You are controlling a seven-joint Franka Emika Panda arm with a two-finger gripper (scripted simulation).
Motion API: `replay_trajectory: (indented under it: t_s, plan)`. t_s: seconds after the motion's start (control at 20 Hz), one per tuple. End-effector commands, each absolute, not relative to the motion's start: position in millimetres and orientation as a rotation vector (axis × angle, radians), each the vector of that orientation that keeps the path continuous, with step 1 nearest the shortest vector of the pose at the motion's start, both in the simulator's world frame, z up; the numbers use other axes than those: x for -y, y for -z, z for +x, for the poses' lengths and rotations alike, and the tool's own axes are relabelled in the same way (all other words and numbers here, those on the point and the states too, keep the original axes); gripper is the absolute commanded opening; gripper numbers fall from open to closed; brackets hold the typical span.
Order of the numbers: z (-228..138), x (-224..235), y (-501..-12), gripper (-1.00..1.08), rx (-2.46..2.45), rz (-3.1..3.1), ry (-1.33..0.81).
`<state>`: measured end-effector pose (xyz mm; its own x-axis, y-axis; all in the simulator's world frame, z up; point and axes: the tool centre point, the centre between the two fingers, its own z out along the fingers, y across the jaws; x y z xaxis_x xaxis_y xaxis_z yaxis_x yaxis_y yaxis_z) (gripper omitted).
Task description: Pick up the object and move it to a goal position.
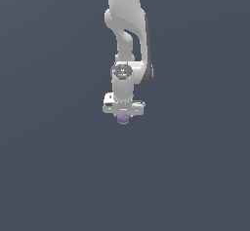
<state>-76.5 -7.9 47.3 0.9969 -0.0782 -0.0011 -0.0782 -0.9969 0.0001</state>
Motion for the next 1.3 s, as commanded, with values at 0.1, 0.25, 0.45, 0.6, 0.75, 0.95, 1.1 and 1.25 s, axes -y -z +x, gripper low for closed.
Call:
replay_trajectory:
  t_s: [0.1,0.25,0.45,0.6,0.75,0.95,1.1,1.25]
  plan:
    - [-79,11,-63,-1.0,0.123,3.139,0.0]
    - [-83,15,-79,-1.0,0.123,3.139,0.0]
    - [-89,22,-107,-1.0,0.124,3.14,0.0]
    - [-94,28,-133,-1.0,0.124,3.14,0.0]
    - [-99,34,-162,-1.0,0.124,3.14,0.0]
    - [-105,42,-196,-1.0,0.124,3.14,0.0]
    - [-109,47,-217,-1.0,0.124,3.14,0.0]
    - [-112,51,-235,-1.0,0.124,3.14,0.0]
